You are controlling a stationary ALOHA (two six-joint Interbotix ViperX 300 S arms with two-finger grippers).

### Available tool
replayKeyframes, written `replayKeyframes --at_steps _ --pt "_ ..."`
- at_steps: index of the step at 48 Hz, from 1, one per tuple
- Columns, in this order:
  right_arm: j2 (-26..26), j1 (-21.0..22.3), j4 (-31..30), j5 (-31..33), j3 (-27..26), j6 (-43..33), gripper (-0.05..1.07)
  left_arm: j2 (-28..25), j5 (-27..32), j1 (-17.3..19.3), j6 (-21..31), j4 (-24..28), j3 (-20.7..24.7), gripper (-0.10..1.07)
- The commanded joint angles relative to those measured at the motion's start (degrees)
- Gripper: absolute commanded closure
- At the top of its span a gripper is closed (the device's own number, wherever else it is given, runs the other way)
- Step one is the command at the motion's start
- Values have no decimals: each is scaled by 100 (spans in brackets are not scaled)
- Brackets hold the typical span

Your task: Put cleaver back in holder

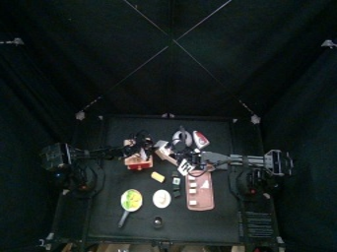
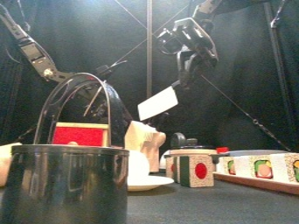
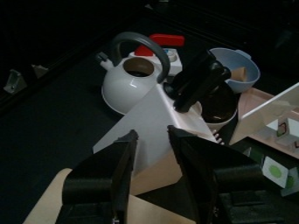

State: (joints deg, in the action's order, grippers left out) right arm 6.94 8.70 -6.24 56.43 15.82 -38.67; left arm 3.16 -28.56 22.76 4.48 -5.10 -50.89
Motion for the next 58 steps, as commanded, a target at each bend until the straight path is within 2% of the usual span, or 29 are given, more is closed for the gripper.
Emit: replayKeyframes --at_steps 1,24,43,58 --pt "79 114 -26 -9 -132 26 65 -53 53 0 0 0 202 22" --pt "53 123 -35 123 0 53 65 -158 211 0 0 0 316 22" --pt "-158 123 105 360 -141 220 65 -167 176 0 0 18 431 22" --pt "-220 114 105 562 -229 229 65 -290 158 -141 0 26 562 22"
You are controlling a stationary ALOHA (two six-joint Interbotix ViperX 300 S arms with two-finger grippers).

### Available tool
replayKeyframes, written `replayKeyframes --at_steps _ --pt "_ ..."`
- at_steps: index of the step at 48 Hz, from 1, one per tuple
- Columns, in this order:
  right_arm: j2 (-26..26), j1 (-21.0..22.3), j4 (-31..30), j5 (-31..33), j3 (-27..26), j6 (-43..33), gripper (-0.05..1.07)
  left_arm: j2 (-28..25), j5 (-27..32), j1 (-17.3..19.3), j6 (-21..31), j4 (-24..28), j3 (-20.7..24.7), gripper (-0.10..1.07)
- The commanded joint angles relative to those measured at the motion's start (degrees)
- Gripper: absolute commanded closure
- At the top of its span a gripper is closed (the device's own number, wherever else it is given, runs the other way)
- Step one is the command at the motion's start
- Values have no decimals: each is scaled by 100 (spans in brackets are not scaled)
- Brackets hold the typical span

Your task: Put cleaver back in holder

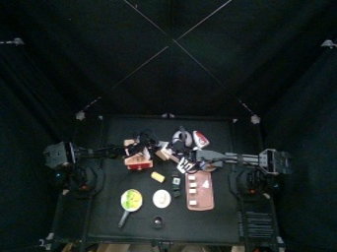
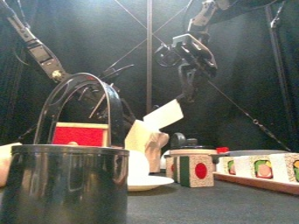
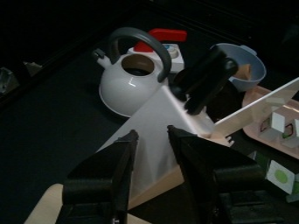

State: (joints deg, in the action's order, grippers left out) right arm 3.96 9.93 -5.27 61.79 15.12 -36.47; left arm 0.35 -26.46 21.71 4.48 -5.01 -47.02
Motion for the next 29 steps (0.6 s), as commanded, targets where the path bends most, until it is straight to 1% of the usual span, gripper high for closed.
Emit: replayKeyframes --at_steps 1,17,23,29 --pt "62 -9 9 26 -158 9 65 -18 -44 -44 0 18 185 22" --pt "18 -9 18 26 -158 18 65 -167 0 -176 18 0 334 22" --pt "18 -9 202 149 -158 18 65 -176 -9 -167 18 0 334 22" --pt "9 0 211 167 -193 18 65 -176 -9 -185 18 9 343 22"
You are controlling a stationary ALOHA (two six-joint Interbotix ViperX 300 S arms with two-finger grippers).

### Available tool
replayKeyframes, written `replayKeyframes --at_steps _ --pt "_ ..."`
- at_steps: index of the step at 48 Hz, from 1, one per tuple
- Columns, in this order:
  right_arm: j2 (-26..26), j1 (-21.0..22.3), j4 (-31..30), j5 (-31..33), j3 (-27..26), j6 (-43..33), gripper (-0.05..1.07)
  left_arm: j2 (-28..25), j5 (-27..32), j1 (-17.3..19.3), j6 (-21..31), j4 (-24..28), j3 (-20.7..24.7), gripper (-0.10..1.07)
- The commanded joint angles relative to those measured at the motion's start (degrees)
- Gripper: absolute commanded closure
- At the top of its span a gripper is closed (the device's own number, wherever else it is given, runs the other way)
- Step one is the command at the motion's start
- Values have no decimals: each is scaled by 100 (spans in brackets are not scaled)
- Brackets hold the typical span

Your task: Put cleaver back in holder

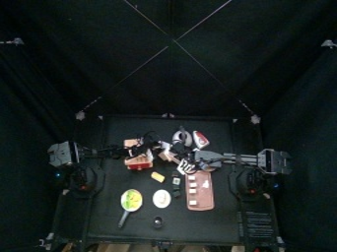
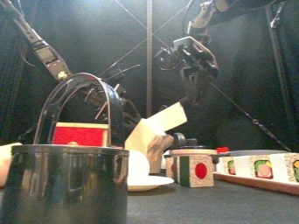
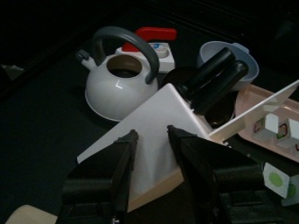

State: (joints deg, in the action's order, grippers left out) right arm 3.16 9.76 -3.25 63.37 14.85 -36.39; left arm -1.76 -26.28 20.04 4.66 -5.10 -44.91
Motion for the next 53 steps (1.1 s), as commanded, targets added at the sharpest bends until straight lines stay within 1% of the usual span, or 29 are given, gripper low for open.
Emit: replayKeyframes --at_steps 1,17,22,49,53 --pt "88 18 0 9 -176 9 65 35 -18 -9 0 18 132 22" --pt "-88 149 -62 -44 -378 18 65 18 -18 -9 0 18 132 22" --pt "-105 193 -158 -158 -457 18 65 18 -18 -18 0 18 132 22" --pt "-88 650 -369 -1345 -457 -26 63 9 -18 -26 9 -9 114 22" --pt "-88 694 -369 -1591 -439 -26 60 18 -9 -26 18 -9 105 22"
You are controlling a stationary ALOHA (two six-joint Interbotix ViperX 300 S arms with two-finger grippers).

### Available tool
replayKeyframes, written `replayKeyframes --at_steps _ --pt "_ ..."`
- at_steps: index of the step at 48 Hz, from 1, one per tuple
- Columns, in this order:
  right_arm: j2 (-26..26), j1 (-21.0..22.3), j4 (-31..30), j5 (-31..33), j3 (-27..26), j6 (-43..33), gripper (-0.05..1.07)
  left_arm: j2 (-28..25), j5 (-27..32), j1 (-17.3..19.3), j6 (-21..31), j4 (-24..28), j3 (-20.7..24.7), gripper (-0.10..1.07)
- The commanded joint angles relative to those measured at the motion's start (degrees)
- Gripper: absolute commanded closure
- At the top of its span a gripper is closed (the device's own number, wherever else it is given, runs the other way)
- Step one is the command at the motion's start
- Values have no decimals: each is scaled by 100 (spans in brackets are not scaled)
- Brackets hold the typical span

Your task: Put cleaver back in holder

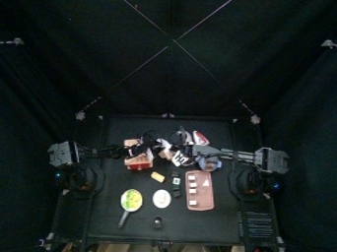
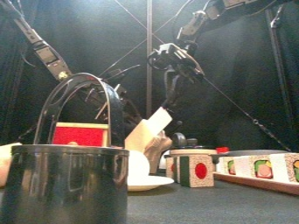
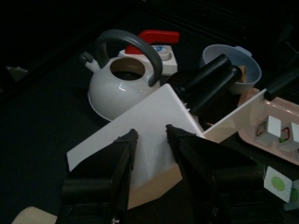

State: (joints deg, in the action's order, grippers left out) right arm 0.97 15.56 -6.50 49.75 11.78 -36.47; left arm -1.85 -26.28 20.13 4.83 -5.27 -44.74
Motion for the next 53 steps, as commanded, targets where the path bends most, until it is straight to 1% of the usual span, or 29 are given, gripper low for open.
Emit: replayKeyframes --at_steps 1,6,10,18,21,24,27,30,32,38,47,53 --pt "123 132 -44 -299 -123 -18 58 26 -9 -35 0 9 88 22" --pt "97 211 -44 -563 -88 -9 49 26 -9 -35 0 9 88 22" --pt "70 290 -44 -844 18 -9 44 26 -18 -53 0 -26 88 22" --pt "-70 299 -53 -1327 176 0 42 26 -9 -35 0 -79 79 22" --pt "-79 299 -88 -1397 193 9 39 26 -18 -35 0 -79 79 22" --pt "-88 290 -202 -1415 193 -18 31 35 -18 -35 -9 -79 62 22" --pt "-79 255 -299 -1397 211 -62 18 53 -9 -35 -9 -79 35 22" --pt "-79 246 -308 -1389 229 -70 8 70 -18 -35 0 -79 9 22" --pt "-70 237 -308 -1389 220 -70 5 88 -18 -35 -9 -79 0 22" --pt "53 123 -316 -1389 229 -62 4 229 -18 -26 -18 -79 -79 22" --pt "176 -79 -272 -1512 404 -105 4 721 -18 18 -18 -79 -483 22" --pt "246 -229 -114 -1661 457 -105 4 967 -18 18 -35 -35 -650 22"
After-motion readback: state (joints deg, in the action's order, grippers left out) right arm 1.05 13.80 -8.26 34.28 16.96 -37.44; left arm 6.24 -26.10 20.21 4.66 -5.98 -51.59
